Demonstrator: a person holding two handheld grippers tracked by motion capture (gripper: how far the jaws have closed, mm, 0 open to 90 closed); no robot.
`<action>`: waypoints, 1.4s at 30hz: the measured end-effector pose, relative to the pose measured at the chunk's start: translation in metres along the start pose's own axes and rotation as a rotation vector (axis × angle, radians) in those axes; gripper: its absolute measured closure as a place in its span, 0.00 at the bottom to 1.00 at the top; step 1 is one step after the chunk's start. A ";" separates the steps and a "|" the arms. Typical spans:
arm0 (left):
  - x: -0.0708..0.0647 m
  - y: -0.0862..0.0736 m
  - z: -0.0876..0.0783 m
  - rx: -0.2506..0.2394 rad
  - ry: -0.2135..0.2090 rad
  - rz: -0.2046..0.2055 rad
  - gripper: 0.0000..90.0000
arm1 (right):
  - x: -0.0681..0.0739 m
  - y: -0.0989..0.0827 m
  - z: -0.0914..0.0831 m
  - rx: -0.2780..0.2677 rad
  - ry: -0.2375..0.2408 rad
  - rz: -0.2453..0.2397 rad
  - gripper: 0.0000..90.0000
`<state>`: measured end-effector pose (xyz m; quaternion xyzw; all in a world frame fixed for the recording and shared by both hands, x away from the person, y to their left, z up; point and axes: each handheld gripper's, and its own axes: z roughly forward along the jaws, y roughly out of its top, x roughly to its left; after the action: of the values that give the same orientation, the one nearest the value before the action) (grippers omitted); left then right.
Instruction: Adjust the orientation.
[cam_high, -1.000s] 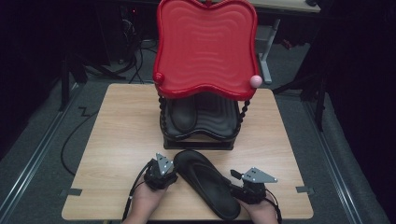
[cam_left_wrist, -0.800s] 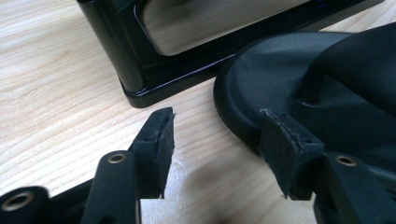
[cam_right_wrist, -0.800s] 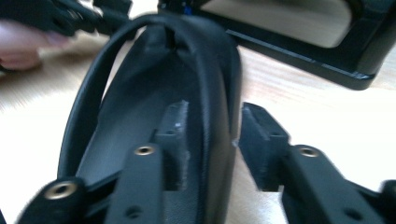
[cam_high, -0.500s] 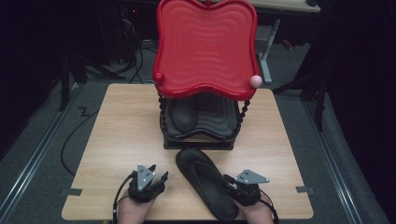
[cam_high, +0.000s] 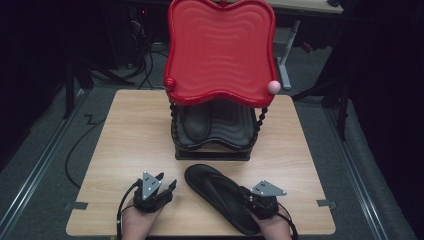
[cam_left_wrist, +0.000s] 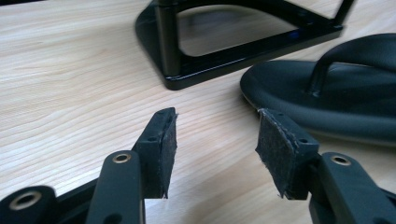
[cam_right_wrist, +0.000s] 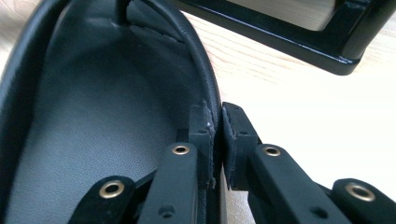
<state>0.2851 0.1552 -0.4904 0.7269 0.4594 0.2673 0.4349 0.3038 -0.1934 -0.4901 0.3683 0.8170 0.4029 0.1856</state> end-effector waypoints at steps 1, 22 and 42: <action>0.000 0.001 0.001 0.011 0.001 -0.001 0.50 | 0.000 -0.001 -0.001 -0.003 0.000 0.003 0.93; -0.011 0.001 0.002 0.015 0.005 0.070 0.45 | -0.004 0.022 -0.060 -0.206 -0.119 -0.027 0.93; -0.074 0.085 0.036 -0.120 -0.053 0.100 0.71 | -0.029 0.064 -0.040 -0.291 -0.341 0.022 0.92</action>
<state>0.3181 0.0573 -0.4326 0.7283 0.3938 0.2964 0.4760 0.3278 -0.2102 -0.4148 0.4093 0.7031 0.4504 0.3677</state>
